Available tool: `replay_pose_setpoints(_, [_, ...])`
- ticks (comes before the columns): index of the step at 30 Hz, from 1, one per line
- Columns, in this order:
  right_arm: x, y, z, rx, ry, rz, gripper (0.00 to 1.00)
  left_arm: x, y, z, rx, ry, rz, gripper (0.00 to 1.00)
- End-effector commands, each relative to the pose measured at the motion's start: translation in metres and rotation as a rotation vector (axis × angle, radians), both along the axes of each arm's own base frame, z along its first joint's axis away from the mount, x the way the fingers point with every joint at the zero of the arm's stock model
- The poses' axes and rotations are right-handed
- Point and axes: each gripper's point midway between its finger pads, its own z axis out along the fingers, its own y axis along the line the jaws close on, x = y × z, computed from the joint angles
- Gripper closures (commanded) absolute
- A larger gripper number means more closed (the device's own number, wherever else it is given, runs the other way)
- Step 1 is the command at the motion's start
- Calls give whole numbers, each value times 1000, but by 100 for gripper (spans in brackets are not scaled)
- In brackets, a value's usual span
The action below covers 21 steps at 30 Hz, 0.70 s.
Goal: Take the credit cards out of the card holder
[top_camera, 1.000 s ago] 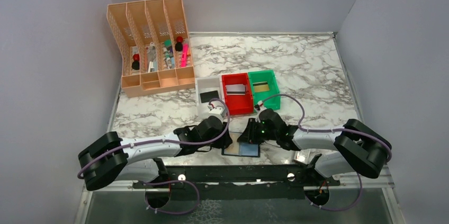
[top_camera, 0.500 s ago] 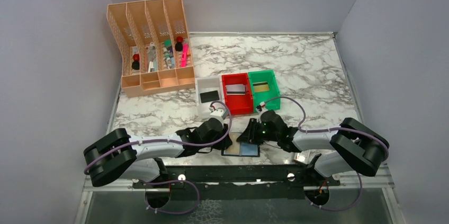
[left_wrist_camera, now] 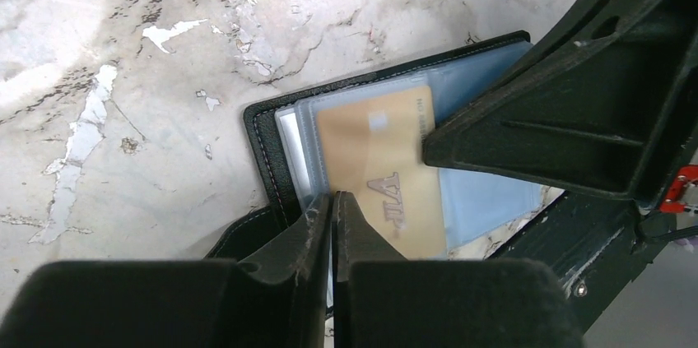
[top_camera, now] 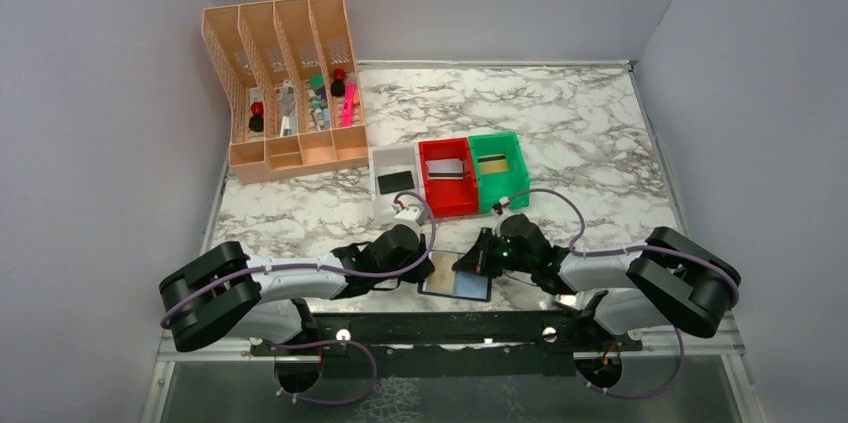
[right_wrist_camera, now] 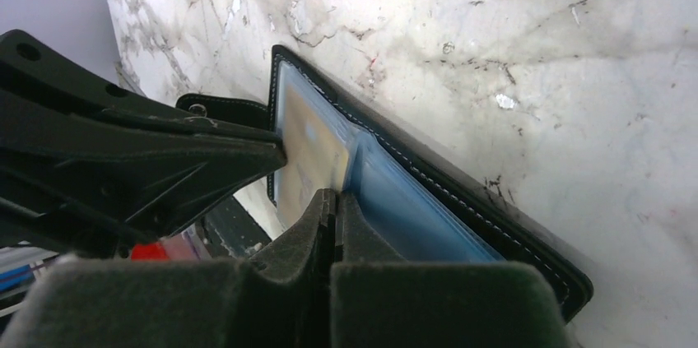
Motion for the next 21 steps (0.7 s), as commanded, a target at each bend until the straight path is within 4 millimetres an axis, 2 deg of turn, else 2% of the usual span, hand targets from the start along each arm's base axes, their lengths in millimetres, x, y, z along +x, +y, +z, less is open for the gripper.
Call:
replay_pose_setpoints(1, [-10, 8, 22, 70, -11, 51, 99, -26, 17, -33, 89, 105, -32, 96])
replay_pose_setpoints(4, [-6, -1, 21, 37, -25, 34, 99, -26, 23, -36, 109, 108, -12, 100])
replay_pose_setpoints(15, [-14, -22, 11, 6, -1, 37, 99, -23, 30, -31, 105, 87, 22, 100])
replay_pose_setpoints(21, [-10, -33, 2, -79, -13, 23, 99, -23, 31, -28, 90, 80, 28, 100])
